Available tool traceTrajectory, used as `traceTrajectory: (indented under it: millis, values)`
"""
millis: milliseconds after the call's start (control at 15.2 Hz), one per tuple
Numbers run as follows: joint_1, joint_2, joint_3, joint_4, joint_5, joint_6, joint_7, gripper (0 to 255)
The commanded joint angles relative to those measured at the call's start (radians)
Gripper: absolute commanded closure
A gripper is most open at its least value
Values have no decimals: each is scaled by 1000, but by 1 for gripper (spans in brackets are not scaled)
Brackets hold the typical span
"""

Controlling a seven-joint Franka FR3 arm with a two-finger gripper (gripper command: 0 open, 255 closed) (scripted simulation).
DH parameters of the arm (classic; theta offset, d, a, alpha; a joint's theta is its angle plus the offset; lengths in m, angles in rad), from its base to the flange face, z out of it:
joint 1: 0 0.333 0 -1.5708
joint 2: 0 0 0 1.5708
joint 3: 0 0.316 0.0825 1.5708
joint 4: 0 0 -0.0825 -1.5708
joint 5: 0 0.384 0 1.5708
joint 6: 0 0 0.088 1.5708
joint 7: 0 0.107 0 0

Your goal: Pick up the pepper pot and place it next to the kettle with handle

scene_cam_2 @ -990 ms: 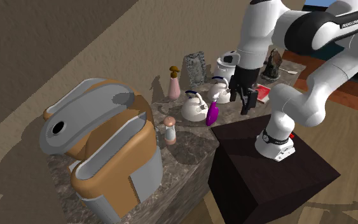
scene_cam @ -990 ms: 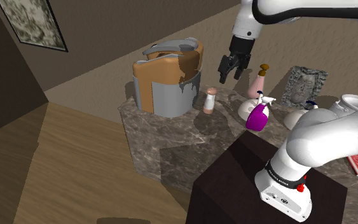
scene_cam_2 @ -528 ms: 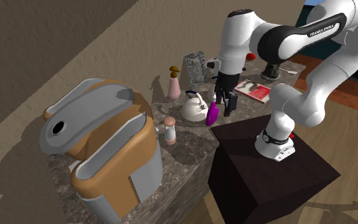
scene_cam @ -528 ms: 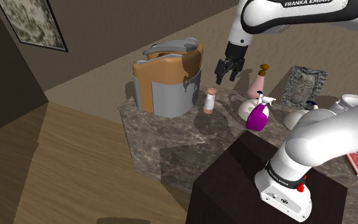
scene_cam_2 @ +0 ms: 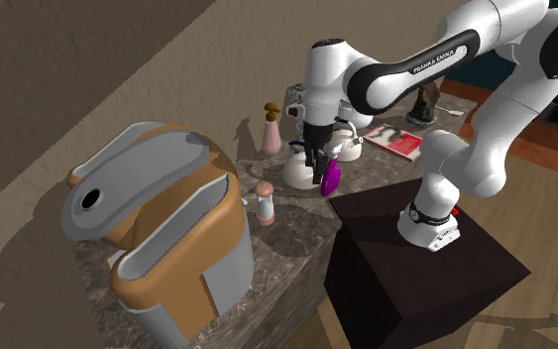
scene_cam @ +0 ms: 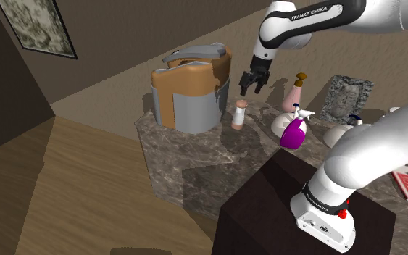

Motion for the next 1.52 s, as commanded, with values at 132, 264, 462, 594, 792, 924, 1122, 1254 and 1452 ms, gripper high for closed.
traceTrajectory:
  millis: [132, 264, 462, 594, 792, 924, 1122, 1254, 1452]
  values:
    - [-8, 136, -58, 51, 31, 86, -78, 0]
    - [-10, 209, -84, 87, 57, 120, -118, 0]
    - [-15, 321, -118, 151, 110, 161, -184, 0]
    - [-23, 398, -136, 201, 151, 180, -229, 0]
    - [-44, 515, -152, 284, 220, 199, -297, 0]
    - [-64, 594, -155, 346, 266, 204, -339, 0]
    - [-83, 660, -151, 392, 305, 215, -371, 0]
    - [-83, 676, -145, 386, 316, 236, -378, 0]
    - [-84, 701, -137, 377, 335, 266, -390, 0]
